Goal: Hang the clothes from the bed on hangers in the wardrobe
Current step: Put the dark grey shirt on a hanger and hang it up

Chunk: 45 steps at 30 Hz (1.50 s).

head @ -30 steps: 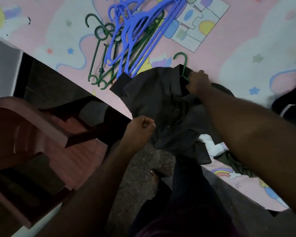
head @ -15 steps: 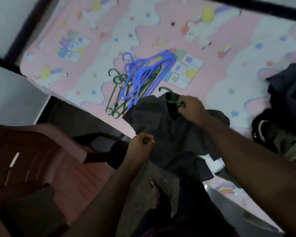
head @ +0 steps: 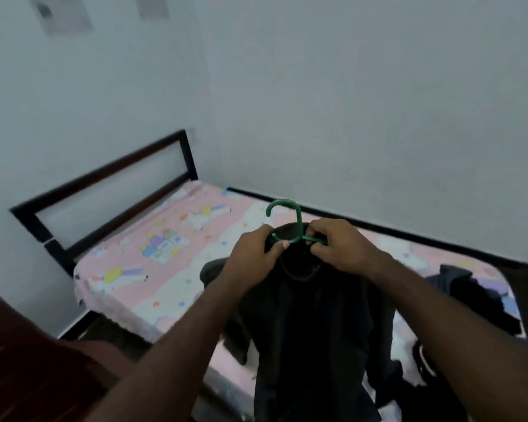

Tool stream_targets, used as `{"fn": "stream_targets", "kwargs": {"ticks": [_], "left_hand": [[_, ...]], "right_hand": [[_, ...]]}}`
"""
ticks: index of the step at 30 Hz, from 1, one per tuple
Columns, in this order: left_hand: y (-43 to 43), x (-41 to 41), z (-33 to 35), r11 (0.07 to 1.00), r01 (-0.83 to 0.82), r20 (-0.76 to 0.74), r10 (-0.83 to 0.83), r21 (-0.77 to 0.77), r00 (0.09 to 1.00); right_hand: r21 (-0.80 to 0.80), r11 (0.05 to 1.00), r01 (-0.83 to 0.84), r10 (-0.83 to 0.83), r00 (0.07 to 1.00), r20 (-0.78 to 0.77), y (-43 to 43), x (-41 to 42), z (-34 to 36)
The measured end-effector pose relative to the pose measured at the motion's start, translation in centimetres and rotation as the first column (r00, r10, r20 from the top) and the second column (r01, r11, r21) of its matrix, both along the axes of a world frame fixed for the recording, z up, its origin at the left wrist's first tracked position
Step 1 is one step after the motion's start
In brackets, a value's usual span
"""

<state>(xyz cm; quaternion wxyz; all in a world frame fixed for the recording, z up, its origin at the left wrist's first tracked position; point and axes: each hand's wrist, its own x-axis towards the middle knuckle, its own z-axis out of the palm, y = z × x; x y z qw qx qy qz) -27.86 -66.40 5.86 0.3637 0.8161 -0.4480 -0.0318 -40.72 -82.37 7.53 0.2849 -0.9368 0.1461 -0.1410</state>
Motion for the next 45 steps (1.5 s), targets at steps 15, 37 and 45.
{"fn": "stream_targets", "kwargs": {"ticks": [15,37,45], "left_hand": [[1.4,-0.4,17.4,0.953,-0.029,0.157,0.079,-0.3,0.984],[-1.7,-1.3,23.3,0.883,-0.096,0.32,0.266,-0.46,0.909],[-0.1,-4.4,26.1,0.759,0.012,0.384,0.316,-0.651,0.868]], "right_hand": [[-0.052,0.994,-0.1,0.112,0.937,0.332,0.9,1.8,22.6],[-0.264,0.955,-0.137,0.25,0.85,0.463,-3.7,1.0,30.2],[-0.332,0.938,-0.104,0.256,0.853,0.455,-2.3,0.2,34.4]]}}
